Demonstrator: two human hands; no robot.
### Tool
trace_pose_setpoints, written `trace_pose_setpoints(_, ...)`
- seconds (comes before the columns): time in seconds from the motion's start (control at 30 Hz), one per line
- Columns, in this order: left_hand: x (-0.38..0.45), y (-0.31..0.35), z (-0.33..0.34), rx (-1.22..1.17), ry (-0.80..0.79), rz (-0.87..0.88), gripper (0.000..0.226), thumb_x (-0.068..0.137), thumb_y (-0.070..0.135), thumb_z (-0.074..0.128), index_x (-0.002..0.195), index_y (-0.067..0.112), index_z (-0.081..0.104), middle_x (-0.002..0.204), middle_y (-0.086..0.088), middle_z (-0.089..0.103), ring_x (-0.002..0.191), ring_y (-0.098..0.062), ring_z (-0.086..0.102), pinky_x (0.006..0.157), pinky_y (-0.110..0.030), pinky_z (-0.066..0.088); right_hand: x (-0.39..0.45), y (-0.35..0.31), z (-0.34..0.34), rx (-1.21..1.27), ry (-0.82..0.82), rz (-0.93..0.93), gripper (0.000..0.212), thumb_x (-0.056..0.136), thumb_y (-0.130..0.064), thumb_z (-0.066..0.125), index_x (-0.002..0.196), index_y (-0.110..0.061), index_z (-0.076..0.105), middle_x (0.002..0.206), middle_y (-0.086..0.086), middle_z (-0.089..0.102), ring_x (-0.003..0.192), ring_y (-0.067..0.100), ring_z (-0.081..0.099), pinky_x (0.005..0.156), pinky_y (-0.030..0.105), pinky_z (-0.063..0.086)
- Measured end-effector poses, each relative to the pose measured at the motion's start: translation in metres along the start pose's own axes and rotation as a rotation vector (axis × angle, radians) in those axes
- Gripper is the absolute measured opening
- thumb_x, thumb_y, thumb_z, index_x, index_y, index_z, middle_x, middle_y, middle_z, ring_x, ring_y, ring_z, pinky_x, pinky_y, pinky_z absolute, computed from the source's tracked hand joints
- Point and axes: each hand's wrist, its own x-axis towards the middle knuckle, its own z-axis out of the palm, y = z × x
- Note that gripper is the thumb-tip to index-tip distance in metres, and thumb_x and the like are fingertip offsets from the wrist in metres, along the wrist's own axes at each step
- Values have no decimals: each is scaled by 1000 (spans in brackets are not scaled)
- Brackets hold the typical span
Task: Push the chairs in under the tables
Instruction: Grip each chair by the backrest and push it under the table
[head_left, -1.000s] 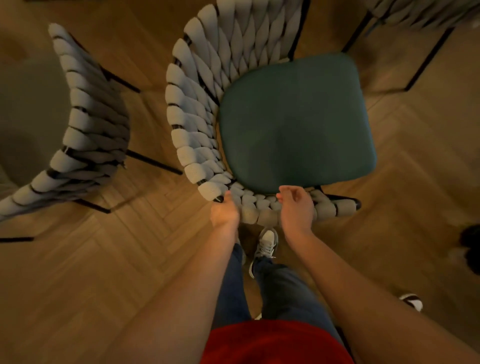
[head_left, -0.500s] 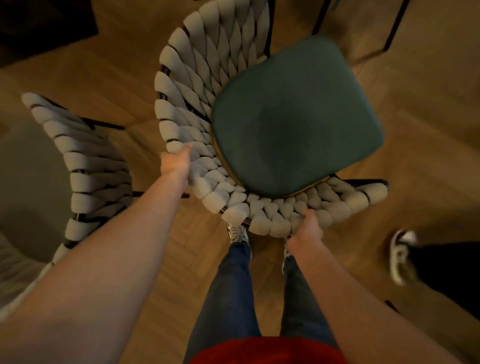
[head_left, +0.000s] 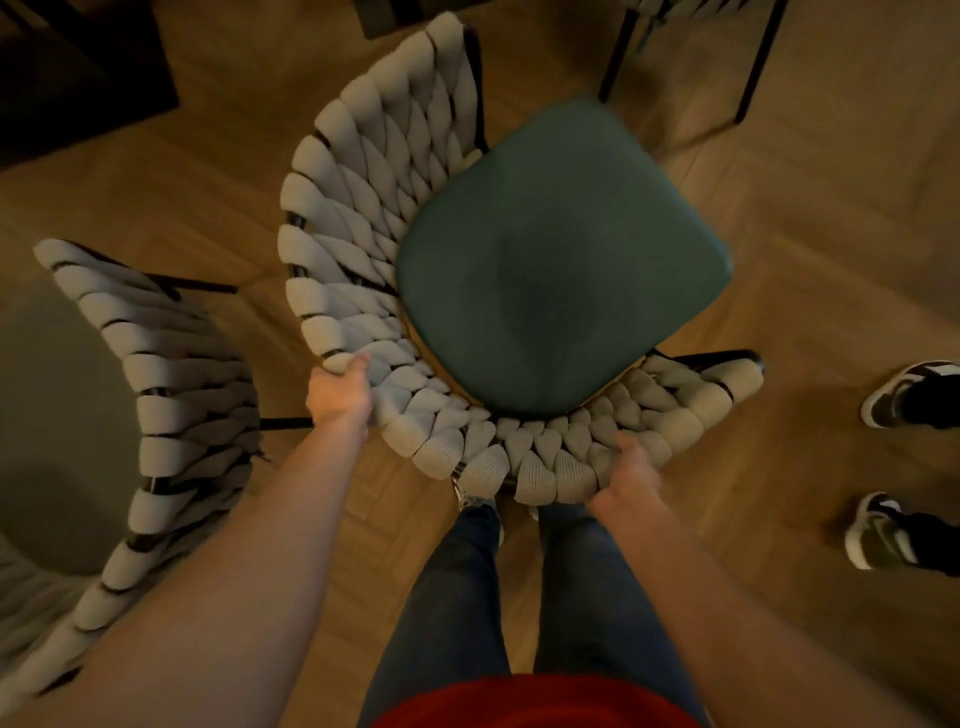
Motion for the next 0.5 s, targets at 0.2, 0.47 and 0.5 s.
trace_pose_setpoints(0.2, -20, -28, 8, -130, 54, -161, 67, 92, 40, 64, 146, 11, 38, 143, -17, 48, 127, -39, 48, 105, -52, 43, -24, -62, 20, -192, 0, -122, 57, 92, -28, 69, 142, -13, 47, 130, 9, 59, 116, 30, 60, 97, 45, 52)
trace_pose_setpoints(0.47, -62, -37, 53, -342, 113, -367, 63, 89, 42, 65, 140, 9, 45, 131, -16, 56, 113, -36, 58, 95, -52, 52, -18, -156, 71, -466, -138, -214, 60, 90, -27, 72, 142, -14, 44, 131, 10, 57, 114, 30, 57, 101, 51, 49)
trace_pose_setpoints(0.5, -65, -34, 59, -362, 107, -387, 63, 90, 42, 64, 139, 8, 45, 131, -17, 56, 114, -37, 57, 94, -52, 52, -18, -167, 78, -499, -162, -226, 60, 90, -26, 71, 142, -14, 44, 132, 11, 57, 114, 30, 57, 101, 51, 49)
